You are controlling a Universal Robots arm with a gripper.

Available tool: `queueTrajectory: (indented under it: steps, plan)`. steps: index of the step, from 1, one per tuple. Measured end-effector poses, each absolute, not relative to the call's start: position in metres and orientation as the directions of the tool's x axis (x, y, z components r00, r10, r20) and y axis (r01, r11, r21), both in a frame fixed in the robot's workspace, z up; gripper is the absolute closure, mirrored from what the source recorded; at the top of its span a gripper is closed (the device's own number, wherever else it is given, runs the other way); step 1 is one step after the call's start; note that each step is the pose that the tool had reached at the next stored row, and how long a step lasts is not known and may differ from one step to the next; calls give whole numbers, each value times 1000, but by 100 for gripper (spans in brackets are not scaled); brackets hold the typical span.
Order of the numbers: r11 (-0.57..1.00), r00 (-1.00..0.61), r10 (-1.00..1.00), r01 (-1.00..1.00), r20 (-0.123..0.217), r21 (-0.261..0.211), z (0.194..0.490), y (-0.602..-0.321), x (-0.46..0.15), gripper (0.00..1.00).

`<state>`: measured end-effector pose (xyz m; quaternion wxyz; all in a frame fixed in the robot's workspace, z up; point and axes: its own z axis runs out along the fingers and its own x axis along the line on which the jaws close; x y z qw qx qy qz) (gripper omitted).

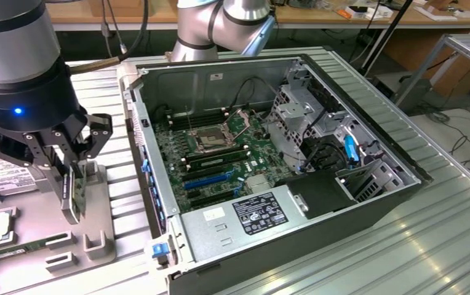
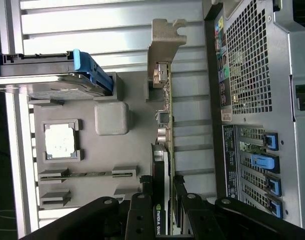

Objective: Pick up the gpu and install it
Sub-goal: 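Pick up the gpu and move the gpu toward the slot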

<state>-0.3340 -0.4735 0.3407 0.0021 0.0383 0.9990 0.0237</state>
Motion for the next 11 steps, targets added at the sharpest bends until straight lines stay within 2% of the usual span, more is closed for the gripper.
queueTrajectory:
  steps: [11]
  plan:
    - [996,-997,77,77,7,47,352,-473,-334,73]
